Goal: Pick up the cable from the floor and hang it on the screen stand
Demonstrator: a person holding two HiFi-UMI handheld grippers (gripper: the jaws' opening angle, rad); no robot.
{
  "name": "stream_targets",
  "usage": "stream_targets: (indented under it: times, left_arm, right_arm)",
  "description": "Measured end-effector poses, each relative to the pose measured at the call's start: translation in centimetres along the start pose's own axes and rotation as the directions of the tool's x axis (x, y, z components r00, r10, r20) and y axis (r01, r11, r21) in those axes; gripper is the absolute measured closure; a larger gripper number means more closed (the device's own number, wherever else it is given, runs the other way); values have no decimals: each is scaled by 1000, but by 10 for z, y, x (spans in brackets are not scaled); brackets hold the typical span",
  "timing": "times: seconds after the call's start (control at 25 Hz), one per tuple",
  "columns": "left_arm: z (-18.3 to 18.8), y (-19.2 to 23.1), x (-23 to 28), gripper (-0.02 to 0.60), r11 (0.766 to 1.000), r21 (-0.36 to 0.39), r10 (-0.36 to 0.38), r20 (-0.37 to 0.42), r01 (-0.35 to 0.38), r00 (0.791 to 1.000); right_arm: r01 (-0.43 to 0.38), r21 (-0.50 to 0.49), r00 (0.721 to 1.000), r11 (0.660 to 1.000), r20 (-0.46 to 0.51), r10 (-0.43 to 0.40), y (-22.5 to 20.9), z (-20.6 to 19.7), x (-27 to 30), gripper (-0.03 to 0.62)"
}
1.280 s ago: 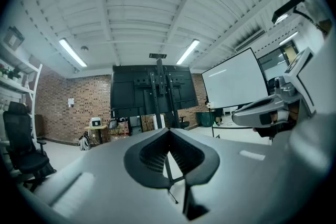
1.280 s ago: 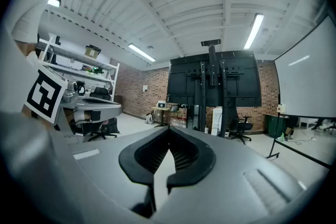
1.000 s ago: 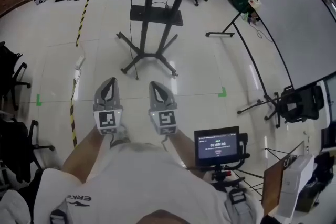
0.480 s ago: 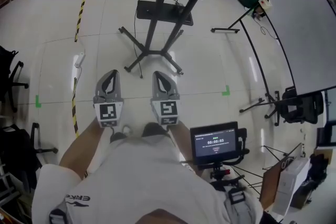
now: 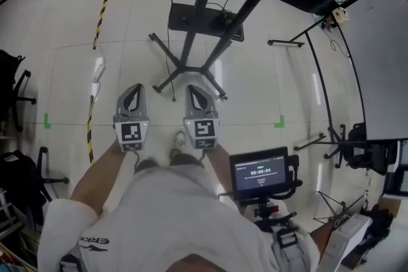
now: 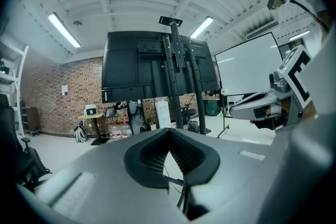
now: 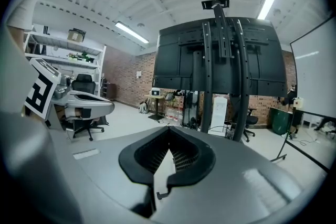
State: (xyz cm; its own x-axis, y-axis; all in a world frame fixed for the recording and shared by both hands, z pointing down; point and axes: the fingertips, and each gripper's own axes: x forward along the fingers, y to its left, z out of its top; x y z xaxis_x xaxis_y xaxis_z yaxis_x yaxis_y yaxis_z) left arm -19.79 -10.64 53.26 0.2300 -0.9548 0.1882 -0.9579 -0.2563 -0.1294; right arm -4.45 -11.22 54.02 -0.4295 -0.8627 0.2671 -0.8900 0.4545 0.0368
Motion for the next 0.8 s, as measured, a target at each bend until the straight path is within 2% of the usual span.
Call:
stream_targets:
  times: [0.16,0.32,0.8]
  left_arm:
    - [-6,-6,46,580,1000,14,18,-25,-17,1000]
    - [-23,-6,83,580,999,27,27,-74,-25,997]
    - [-132,4,169,580,1000,10,-22,-215,25,976]
  right_arm:
    - [-49,58,999,997,-20,50,-27,-2,38,580]
    - [-52,0,996,999,-75,52,-57,-35,74,580]
    - [-69,28,963,997,-260,74,-71,-147,161,580]
